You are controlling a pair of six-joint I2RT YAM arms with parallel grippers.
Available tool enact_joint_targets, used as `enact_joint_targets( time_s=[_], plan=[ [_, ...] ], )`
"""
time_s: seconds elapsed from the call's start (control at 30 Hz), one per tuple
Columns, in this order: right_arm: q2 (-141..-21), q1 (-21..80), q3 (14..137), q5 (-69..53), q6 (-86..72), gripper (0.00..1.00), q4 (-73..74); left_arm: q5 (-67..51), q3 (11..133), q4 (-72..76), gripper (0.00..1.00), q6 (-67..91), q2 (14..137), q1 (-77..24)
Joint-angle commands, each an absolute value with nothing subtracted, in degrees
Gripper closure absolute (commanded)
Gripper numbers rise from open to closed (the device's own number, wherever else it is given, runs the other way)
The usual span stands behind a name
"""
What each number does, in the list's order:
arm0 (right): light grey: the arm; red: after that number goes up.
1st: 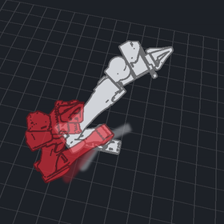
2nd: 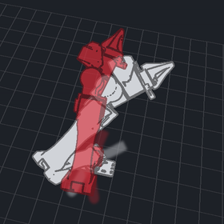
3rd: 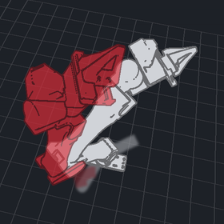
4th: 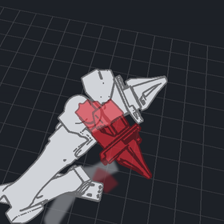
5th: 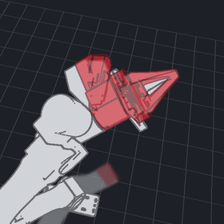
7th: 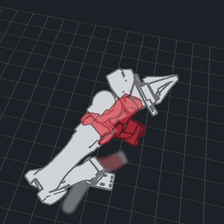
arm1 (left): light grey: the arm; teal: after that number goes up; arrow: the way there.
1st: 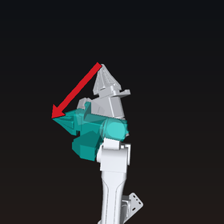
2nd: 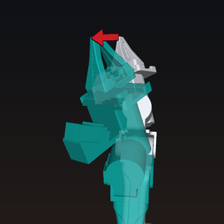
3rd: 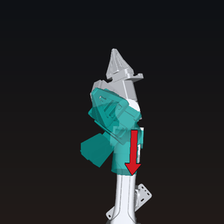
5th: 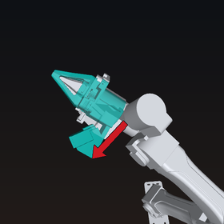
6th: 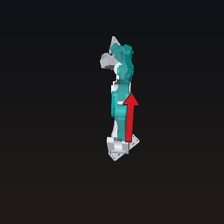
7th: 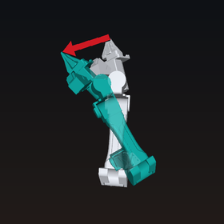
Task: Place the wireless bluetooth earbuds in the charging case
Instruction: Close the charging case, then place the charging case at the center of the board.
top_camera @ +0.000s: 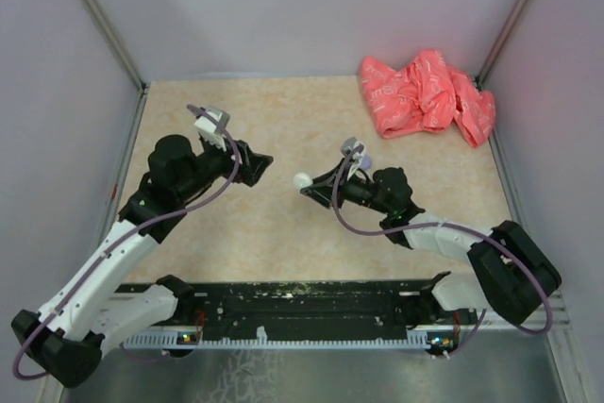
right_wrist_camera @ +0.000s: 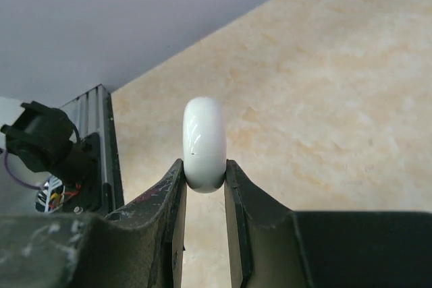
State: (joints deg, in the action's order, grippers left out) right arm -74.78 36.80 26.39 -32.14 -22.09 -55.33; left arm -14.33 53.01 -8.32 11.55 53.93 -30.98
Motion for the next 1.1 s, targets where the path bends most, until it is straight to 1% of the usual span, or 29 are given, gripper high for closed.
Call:
enact_joint_targets(
  time_s=[0.0, 0.23, 0.37, 0.53, 0.77, 0.9, 1.07],
  plan=[
    [-71.40, 34.14, 29.49, -28.89, -21.46, 1.00, -40.58, 6.93, 51.82, -14.24, 0.07, 4.13, 49.36, -30.63],
    [-72.99, 28.85, 31.74, -28.31, -21.82, 1.00, -23.45, 15.92, 46.45, -13.35, 0.04, 1.20, 45.92, -30.61],
    [-75.41, 24.52, 32.26, -28.04, -23.67, 1.00, -18.78, 18.33, 44.33, -12.84, 0.04, -0.10, 45.14, -30.21],
    [-79.04, 19.57, 30.70, -27.05, -27.17, 1.00, -20.21, 16.93, 42.42, -12.13, 0.02, -0.57, 43.78, -28.93],
    [-87.82, 13.47, 32.60, -26.79, -34.14, 1.00, -20.99, 17.01, 41.54, -12.03, 0.01, -0.58, 42.18, -27.96],
    [-90.41, 12.83, 33.10, -22.66, -36.29, 0.90, -22.48, 16.25, 40.62, -11.49, 0.01, -0.59, 40.96, -27.60],
    [-92.11, 12.07, 34.37, -17.99, -38.57, 0.83, -22.39, 15.75, 40.57, -11.56, 0.01, -0.48, 40.28, -27.10]
  ],
)
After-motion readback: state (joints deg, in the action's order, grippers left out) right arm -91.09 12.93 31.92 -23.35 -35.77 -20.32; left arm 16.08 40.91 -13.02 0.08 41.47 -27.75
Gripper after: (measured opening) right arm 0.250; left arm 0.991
